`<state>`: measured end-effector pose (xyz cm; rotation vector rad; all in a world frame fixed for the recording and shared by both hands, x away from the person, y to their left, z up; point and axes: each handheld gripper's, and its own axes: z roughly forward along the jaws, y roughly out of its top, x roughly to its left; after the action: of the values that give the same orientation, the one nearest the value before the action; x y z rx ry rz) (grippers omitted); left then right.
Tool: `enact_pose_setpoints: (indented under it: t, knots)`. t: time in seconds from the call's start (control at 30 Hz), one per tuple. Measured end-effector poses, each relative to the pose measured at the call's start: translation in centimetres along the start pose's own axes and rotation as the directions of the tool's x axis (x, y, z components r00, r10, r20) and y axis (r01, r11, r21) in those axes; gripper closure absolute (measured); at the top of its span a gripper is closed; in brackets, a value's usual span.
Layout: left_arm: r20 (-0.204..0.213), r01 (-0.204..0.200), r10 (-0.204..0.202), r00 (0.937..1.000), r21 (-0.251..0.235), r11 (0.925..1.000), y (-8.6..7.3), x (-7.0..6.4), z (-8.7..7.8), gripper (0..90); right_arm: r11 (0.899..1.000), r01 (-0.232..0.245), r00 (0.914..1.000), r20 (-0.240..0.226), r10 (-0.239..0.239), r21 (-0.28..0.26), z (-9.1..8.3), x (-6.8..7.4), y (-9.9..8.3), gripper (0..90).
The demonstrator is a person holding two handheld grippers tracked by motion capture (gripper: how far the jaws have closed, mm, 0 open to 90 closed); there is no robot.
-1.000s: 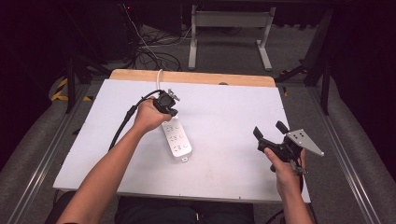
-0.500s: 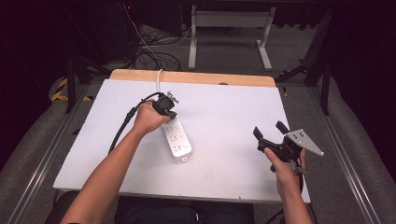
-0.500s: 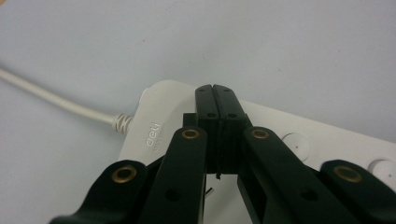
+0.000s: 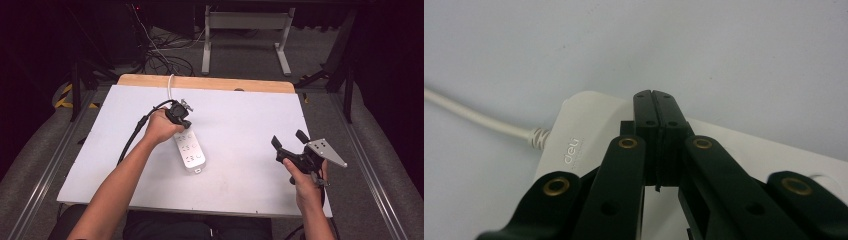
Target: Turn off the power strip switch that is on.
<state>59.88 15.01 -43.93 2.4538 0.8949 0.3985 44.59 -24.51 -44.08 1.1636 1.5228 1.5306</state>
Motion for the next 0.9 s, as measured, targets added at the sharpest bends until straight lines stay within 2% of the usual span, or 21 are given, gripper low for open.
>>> enact_pose_setpoints:
  t: [0.07,0.1,0.17,0.27,0.4,0.47,0.5,0.53,0.57,0.9]
  knots:
    - [-0.015,0.006,-0.006,0.9999,0.008,1.0,-0.1,0.3,-0.1,90.0,1.0,0.002,1.0,0.001,-0.002,0.0,0.0,0.0,0.0,8.1]
    - [-0.042,0.007,-0.007,0.9991,0.016,0.9998,-0.2,0.5,-0.1,90.0,1.0,-0.003,1.0,0.001,0.003,0.001,0.0,-0.1,0.0,8.1]
    - [-0.002,0.037,-0.037,0.9993,-0.003,0.9993,-0.5,0.9,-0.2,90.0,1.0,-0.004,1.0,0.001,0.004,0.005,0.0,-0.1,0.0,8.1]
    - [0.025,0.065,-0.064,0.9976,-0.036,0.9972,-0.9,1.2,-0.2,90.0,1.0,-0.004,1.0,0.0,0.004,0.003,0.0,-0.1,0.0,8.1]
    - [-0.003,0.045,-0.045,0.999,-0.027,0.9986,-0.8,0.8,-0.2,90.0,1.0,0.0,1.0,-0.001,0.0,0.008,0.1,0.0,0.0,8.1]
    - [0.005,0.041,-0.041,0.9991,-0.027,0.9988,-0.7,0.6,-0.2,90.0,1.0,0.0,1.0,-0.002,0.0,0.007,0.2,0.1,0.0,8.1]
    - [-0.007,0.037,-0.037,0.9993,-0.024,0.999,-0.7,0.4,-0.2,90.0,1.0,0.004,1.0,-0.002,-0.004,0.009,0.2,0.2,0.0,8.2]
    - [-0.042,0.026,-0.026,0.9988,-0.014,0.9996,-0.7,0.3,-0.2,90.0,1.0,0.003,1.0,-0.002,-0.003,0.01,0.2,0.2,0.0,8.2]
    - [-0.047,0.018,-0.018,0.9987,-0.011,0.9998,-0.7,0.3,-0.2,90.0,1.0,0.003,1.0,-0.002,-0.003,0.01,0.2,0.2,0.0,8.2]
    - [-0.038,0.044,-0.045,0.9983,-0.011,0.999,-0.7,0.2,-0.2,90.0,1.0,-0.013,0.9999,0.005,0.013,0.002,-0.1,-0.2,0.0,8.2]
